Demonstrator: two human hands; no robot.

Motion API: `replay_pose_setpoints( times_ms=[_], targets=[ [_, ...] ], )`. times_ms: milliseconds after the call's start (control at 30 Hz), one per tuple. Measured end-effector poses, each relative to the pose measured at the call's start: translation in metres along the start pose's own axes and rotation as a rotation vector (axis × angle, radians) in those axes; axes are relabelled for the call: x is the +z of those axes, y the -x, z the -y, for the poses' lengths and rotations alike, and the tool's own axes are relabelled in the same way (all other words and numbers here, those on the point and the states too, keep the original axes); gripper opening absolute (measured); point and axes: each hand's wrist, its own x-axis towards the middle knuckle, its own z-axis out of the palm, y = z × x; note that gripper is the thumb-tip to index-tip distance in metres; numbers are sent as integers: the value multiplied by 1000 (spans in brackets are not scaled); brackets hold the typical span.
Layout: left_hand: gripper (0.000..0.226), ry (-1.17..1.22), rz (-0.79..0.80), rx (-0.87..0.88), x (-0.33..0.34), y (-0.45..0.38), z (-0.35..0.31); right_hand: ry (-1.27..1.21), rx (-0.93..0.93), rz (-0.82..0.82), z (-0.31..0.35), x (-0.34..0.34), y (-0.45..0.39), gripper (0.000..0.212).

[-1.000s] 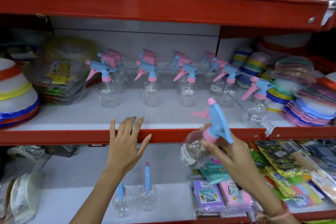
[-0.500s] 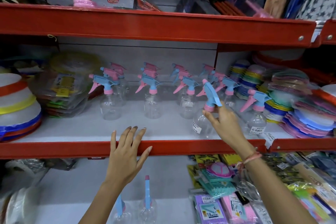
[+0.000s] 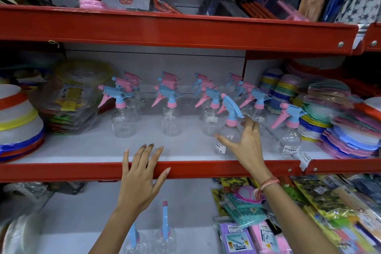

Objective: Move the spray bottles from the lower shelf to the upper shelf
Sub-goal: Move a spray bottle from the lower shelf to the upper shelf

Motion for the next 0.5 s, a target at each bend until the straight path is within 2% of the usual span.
replay_pose_setpoints(
  times_ms=[67, 233, 333, 500],
  targets=[
    [59, -6, 1, 1, 0, 0, 0, 51, -6, -40, -2, 7, 4, 98],
    [59, -6, -5, -1, 0, 0, 0, 27, -26, -86, -6, 12, 11, 83],
    [58, -8, -10, 5, 1, -1, 0, -72, -14, -3, -11, 9, 10, 76],
    [59, -13, -11, 7, 2, -1, 0, -348, 33, 256, -21, -5, 4, 64]
  ],
)
